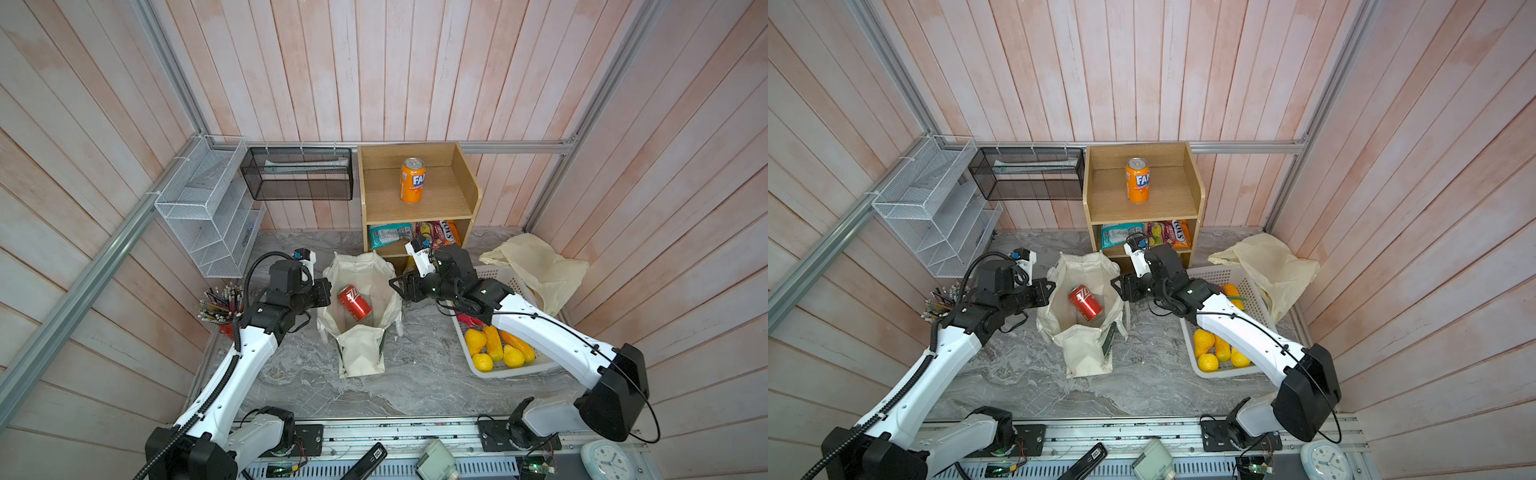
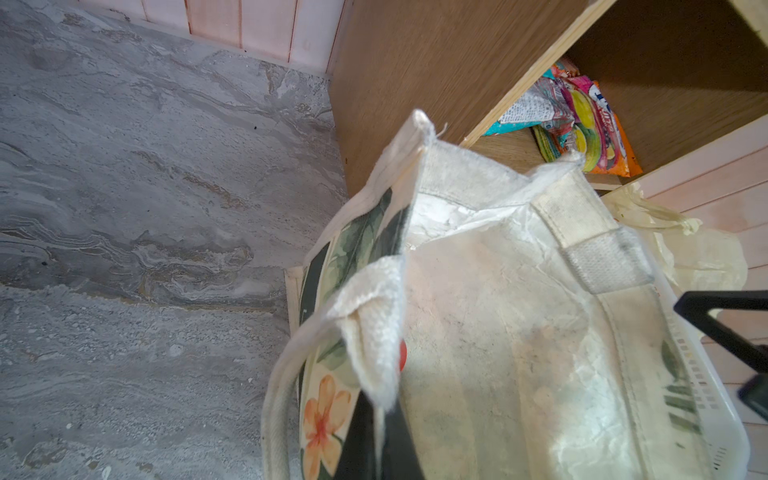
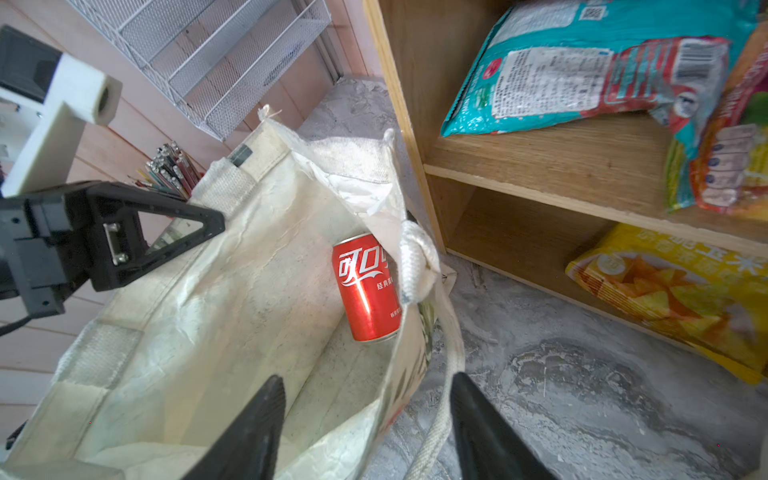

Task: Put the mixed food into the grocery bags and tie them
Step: 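Withdraw the right gripper toward the shelf while the left holds the rim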

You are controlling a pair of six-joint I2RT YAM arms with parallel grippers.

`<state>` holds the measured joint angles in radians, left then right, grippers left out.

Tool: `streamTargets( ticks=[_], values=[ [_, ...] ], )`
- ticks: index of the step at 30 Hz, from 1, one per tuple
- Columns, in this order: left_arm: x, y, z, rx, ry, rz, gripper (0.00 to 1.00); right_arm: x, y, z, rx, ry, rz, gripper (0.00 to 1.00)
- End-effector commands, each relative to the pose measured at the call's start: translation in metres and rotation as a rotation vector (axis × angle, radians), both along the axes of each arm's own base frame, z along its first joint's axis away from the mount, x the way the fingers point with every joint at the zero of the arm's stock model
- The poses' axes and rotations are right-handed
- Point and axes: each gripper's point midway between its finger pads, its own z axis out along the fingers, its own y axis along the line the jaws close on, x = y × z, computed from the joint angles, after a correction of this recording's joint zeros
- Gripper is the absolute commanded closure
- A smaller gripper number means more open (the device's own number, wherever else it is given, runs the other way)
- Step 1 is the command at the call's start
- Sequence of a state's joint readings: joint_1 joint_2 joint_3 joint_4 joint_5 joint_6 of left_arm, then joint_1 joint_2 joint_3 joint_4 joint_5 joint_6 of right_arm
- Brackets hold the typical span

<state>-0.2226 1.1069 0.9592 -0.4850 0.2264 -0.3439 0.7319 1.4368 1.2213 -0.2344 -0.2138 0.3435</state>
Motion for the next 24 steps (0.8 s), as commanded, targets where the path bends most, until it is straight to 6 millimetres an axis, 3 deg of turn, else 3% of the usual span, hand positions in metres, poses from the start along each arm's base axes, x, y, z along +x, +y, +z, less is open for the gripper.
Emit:
streamTargets(
  ticks=[1, 7, 15, 24],
  values=[
    [-0.004, 0.004, 0.001, 0.022, 0.015, 0.009, 1.0, -0.005, 0.011, -0.007, 0.019, 0.038, 0.044, 0.51],
    [0.001, 0.011, 0.015, 0.026, -0.023, 0.057, 1.0, -0.006, 0.028, 0.017, 0.064, 0.015, 0.09, 0.89],
    [0.011, 0.028, 0.033, 0.077, -0.067, 0.113, 1.0, -0.001, 0.055, 0.048, 0.13, -0.015, 0.13, 1.0],
    [0.02, 0.054, 0.043, 0.071, -0.088, 0.167, 1.0, 0.007, 0.07, 0.046, 0.15, -0.009, 0.133, 1.0]
  ],
)
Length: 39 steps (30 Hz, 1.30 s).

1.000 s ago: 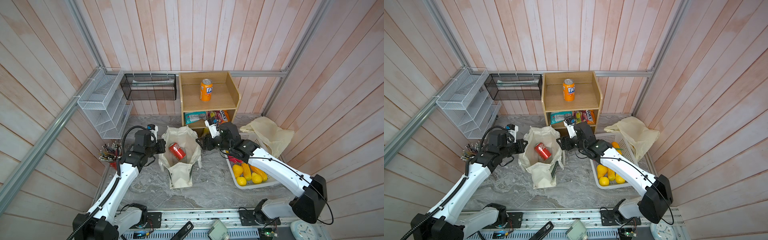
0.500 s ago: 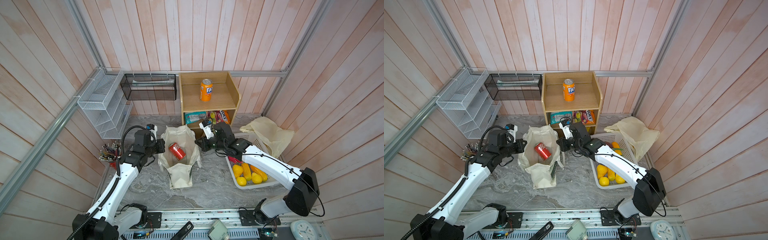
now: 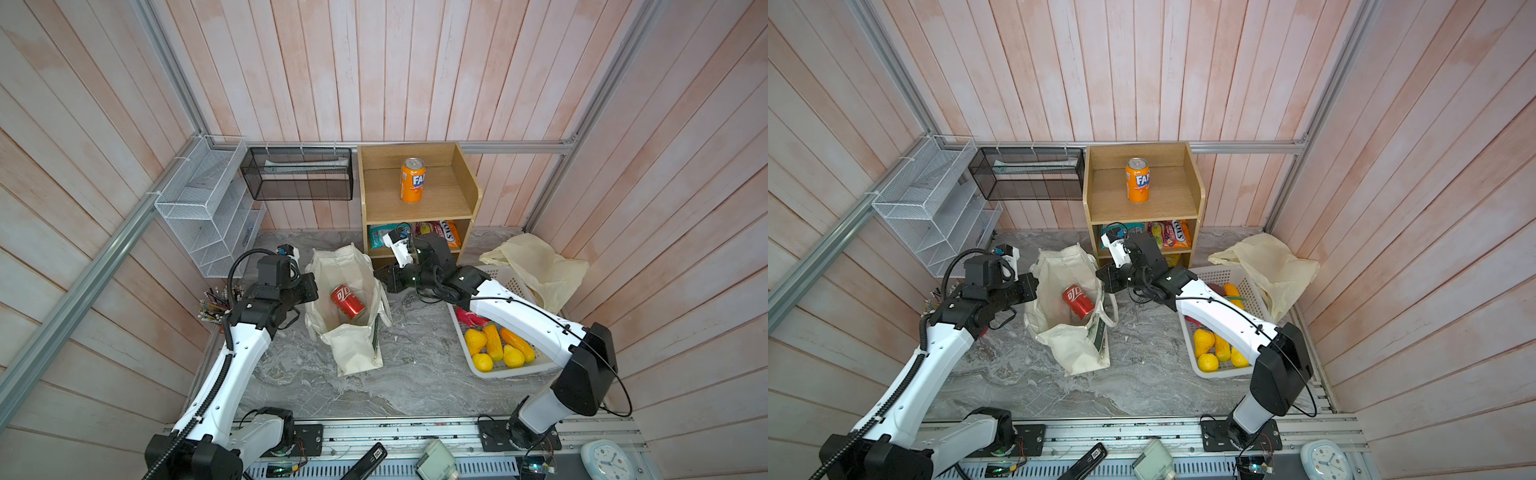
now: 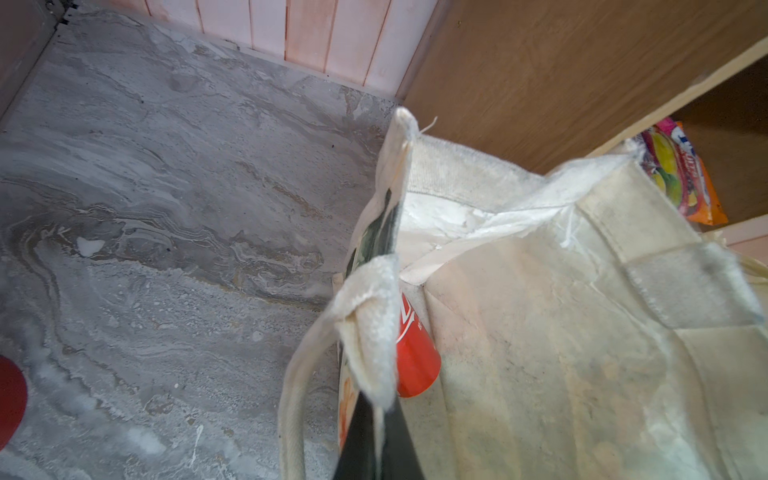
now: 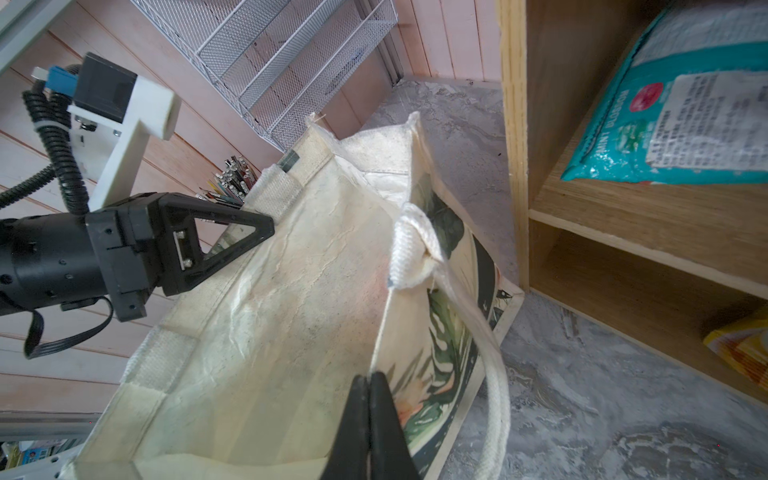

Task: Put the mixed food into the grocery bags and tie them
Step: 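Withdraw the right gripper toward the shelf while the left holds the rim, then reach the right gripper into the lower shelf toward the teal snack bag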

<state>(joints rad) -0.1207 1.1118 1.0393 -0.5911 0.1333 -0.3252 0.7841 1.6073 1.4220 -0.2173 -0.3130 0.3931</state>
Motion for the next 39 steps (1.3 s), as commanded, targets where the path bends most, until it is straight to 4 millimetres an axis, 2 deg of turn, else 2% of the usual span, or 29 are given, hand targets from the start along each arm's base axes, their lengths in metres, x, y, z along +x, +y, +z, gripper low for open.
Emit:
streamTargets(
  ticks=[1, 2, 5, 8, 14, 18, 21, 24, 35, 39],
  values=[
    [0.012, 0.004, 0.03, 0.002, -0.1, -0.003, 1.0, 0.003, 0.01, 0.022, 0.06, -0.041, 0.011, 1.0],
    [0.012, 0.003, 0.028, 0.0, -0.095, -0.007, 1.0, 0.004, 0.009, 0.02, 0.056, -0.041, 0.007, 0.97],
    [0.01, 0.001, 0.024, -0.016, -0.089, -0.017, 1.0, 0.007, 0.003, 0.022, 0.046, -0.049, -0.013, 0.77],
    [0.006, 0.0, 0.019, -0.022, -0.082, -0.022, 1.0, 0.012, -0.015, 0.03, 0.061, -0.058, -0.059, 0.62],
    [0.0, -0.004, 0.014, -0.048, -0.074, -0.033, 1.0, 0.033, -0.078, 0.046, 0.148, -0.04, -0.232, 0.5],
    [-0.003, -0.008, 0.012, -0.07, -0.073, -0.045, 1.0, 0.053, -0.121, 0.04, 0.192, -0.008, -0.395, 0.43],
    [-0.004, -0.009, 0.012, -0.077, -0.072, -0.051, 1.0, 0.065, -0.139, 0.034, 0.261, 0.037, -0.477, 0.42],
    [-0.004, -0.009, 0.013, -0.079, -0.074, -0.054, 1.0, 0.073, -0.138, 0.026, 0.321, 0.083, -0.493, 0.42],
    [-0.008, -0.012, 0.019, -0.089, -0.095, -0.068, 1.0, 0.112, -0.108, -0.006, 0.442, 0.233, -0.514, 0.43],
    [-0.009, -0.011, 0.02, -0.085, -0.106, -0.07, 1.0, 0.125, -0.094, -0.01, 0.45, 0.242, -0.529, 0.43]
  ],
)
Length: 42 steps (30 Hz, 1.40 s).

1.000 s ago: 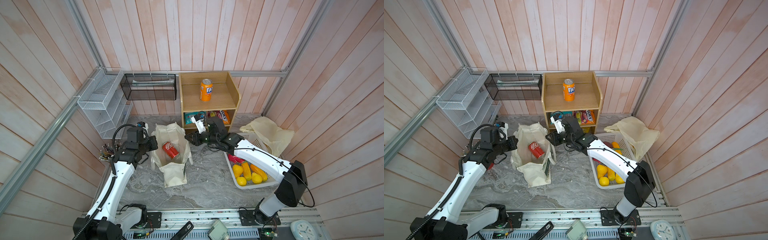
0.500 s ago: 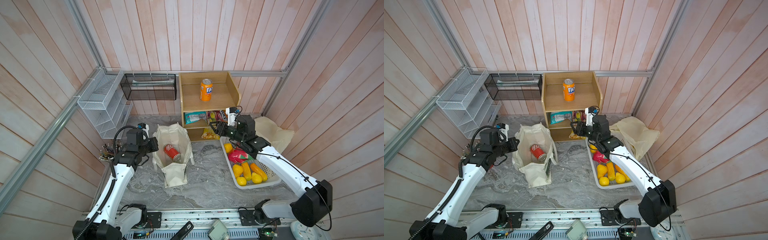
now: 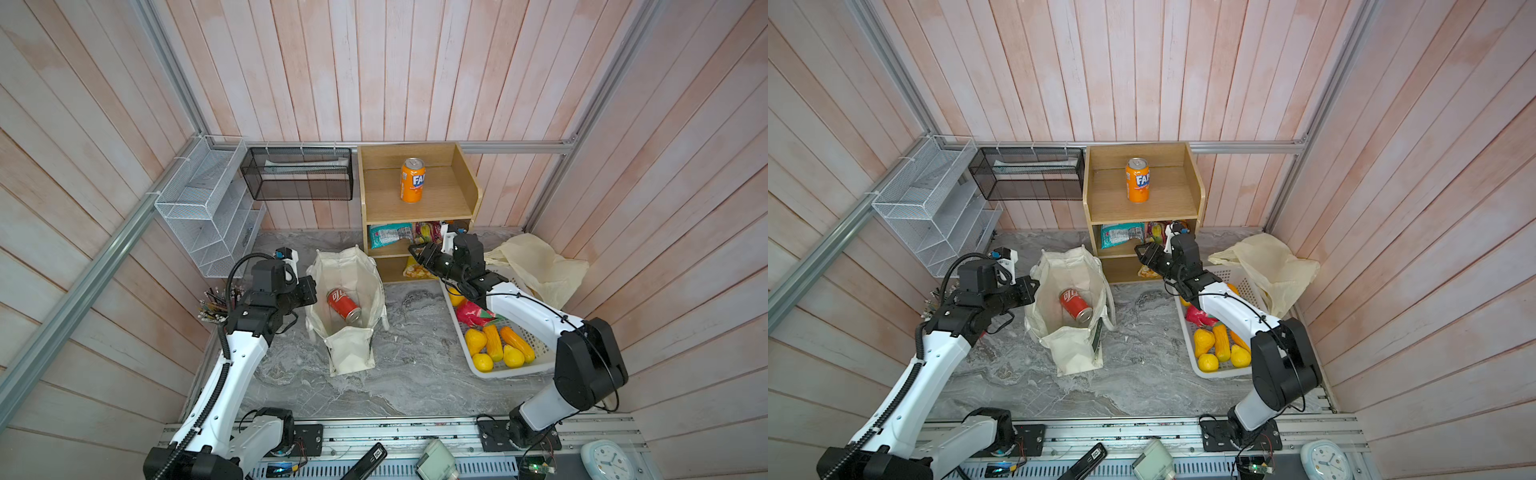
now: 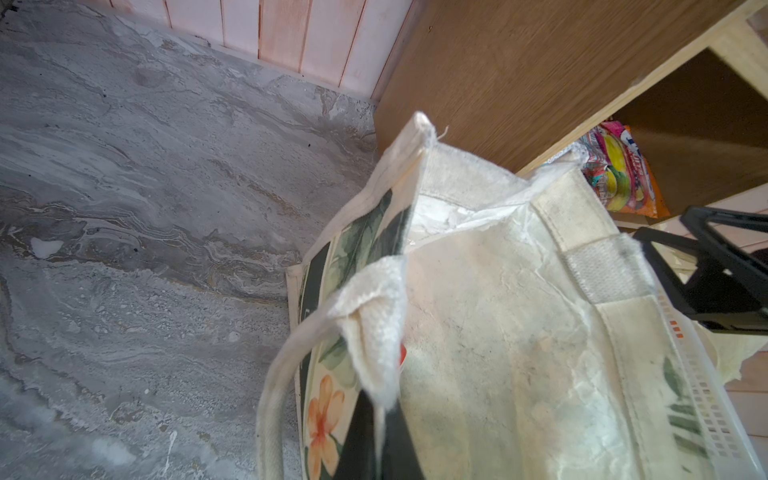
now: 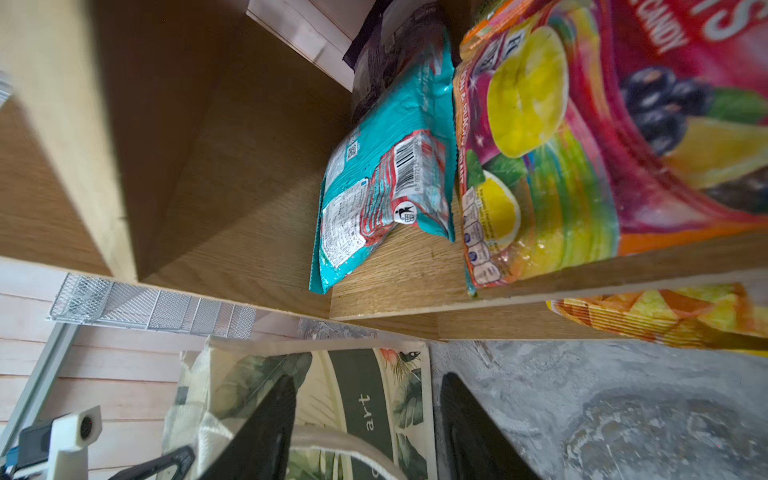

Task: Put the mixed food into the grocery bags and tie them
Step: 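Reach the right gripper into the lower shelf toward the teal snack bag, then grasp the teal snack bag with the right gripper and pull it out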

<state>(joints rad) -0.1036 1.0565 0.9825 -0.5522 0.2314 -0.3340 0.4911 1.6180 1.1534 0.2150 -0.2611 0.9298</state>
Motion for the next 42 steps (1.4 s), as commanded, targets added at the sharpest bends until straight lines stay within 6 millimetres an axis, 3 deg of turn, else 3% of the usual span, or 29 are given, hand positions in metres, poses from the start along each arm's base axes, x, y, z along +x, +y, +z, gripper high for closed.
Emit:
streamTargets(
  ticks=[1, 7, 16, 27, 36, 42],
  values=[
    [0.002, -0.001, 0.017, -0.014, -0.076, -0.012, 1.0, 0.014, 0.017, 0.028, 0.072, -0.052, -0.014, 0.43],
    [0.002, -0.003, 0.014, -0.014, -0.076, -0.024, 1.0, 0.033, 0.037, 0.019, 0.091, -0.016, -0.04, 0.42],
    [0.0, -0.007, 0.013, -0.036, -0.077, -0.042, 1.0, 0.059, 0.05, 0.006, 0.124, 0.024, -0.12, 0.41],
    [0.0, -0.008, 0.01, -0.033, -0.078, -0.05, 1.0, 0.075, 0.047, -0.018, 0.137, 0.115, -0.243, 0.43],
    [0.0, -0.009, 0.01, -0.034, -0.078, -0.054, 1.0, 0.082, 0.047, -0.032, 0.154, 0.14, -0.266, 0.5],
    [0.0, -0.008, 0.008, -0.029, -0.074, -0.052, 1.0, 0.086, 0.053, -0.027, 0.144, 0.102, -0.226, 0.6]
  ],
)
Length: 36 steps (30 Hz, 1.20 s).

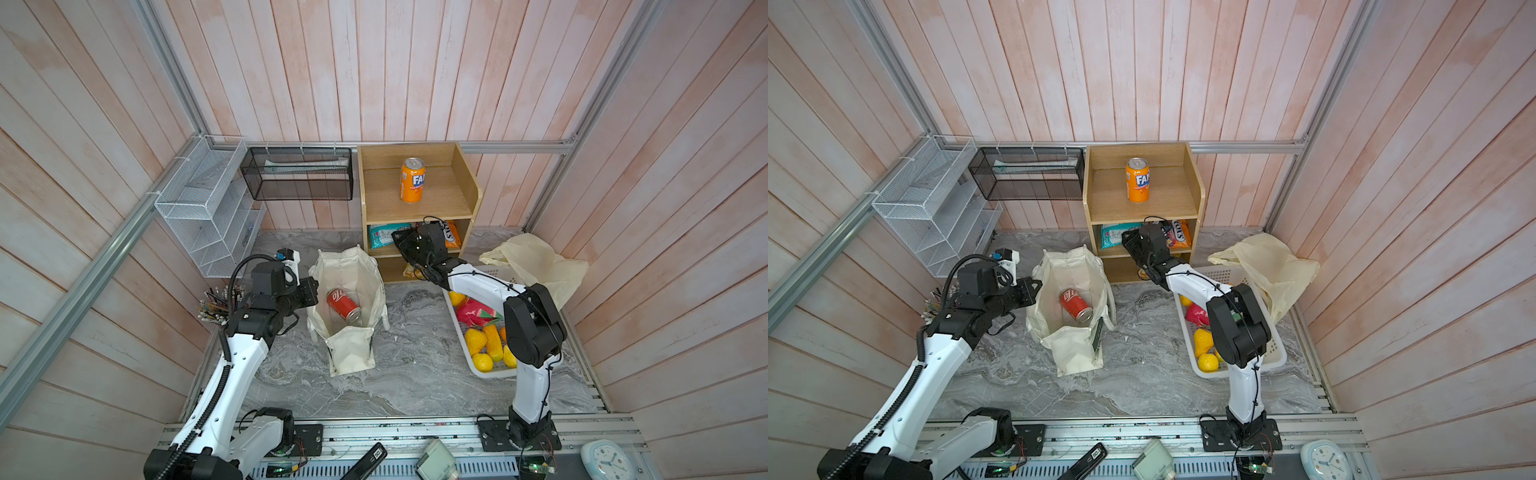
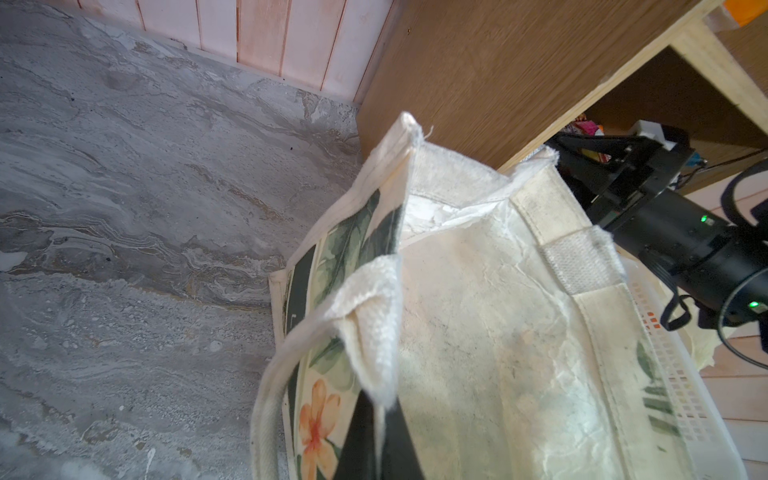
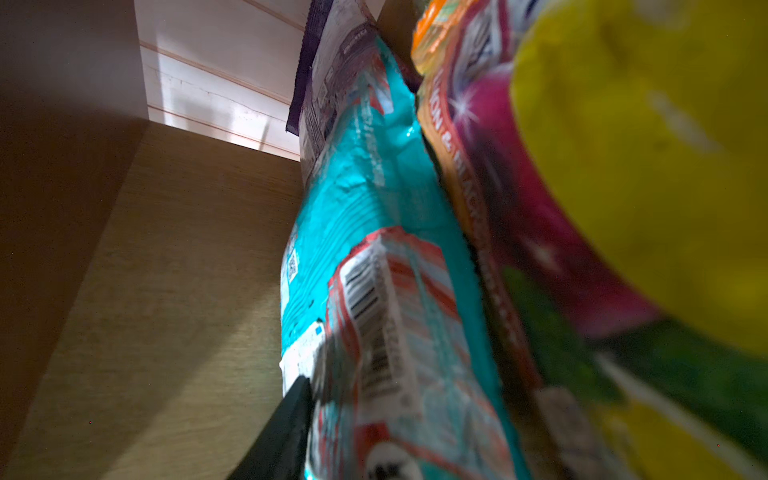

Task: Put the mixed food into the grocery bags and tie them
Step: 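Grasp the teal snack bag with the right gripper and pull it out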

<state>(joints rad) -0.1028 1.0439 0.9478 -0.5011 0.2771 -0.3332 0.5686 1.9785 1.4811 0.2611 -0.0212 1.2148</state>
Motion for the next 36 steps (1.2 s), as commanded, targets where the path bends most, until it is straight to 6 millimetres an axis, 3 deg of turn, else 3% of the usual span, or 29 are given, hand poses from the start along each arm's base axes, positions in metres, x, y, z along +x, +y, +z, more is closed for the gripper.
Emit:
streamTargets(
  ticks=[1, 11, 20, 36],
  values=[
    [0.0, -0.001, 0.008, 0.0, -0.047, -0.013, 1.0, 0.005, 0.003, 0.003, -0.012, -0.028, 0.016, 0.64],
    [0.001, 0.0, 0.006, 0.001, -0.037, -0.006, 1.0, -0.009, 0.005, 0.028, -0.02, -0.119, 0.11, 1.0],
    [0.005, 0.003, 0.012, 0.017, -0.043, 0.006, 1.0, -0.045, 0.001, 0.065, -0.003, -0.222, 0.205, 1.0],
    [0.007, 0.01, 0.013, 0.058, -0.046, 0.032, 1.0, -0.114, -0.036, 0.098, 0.016, -0.281, 0.22, 1.0]
  ],
)
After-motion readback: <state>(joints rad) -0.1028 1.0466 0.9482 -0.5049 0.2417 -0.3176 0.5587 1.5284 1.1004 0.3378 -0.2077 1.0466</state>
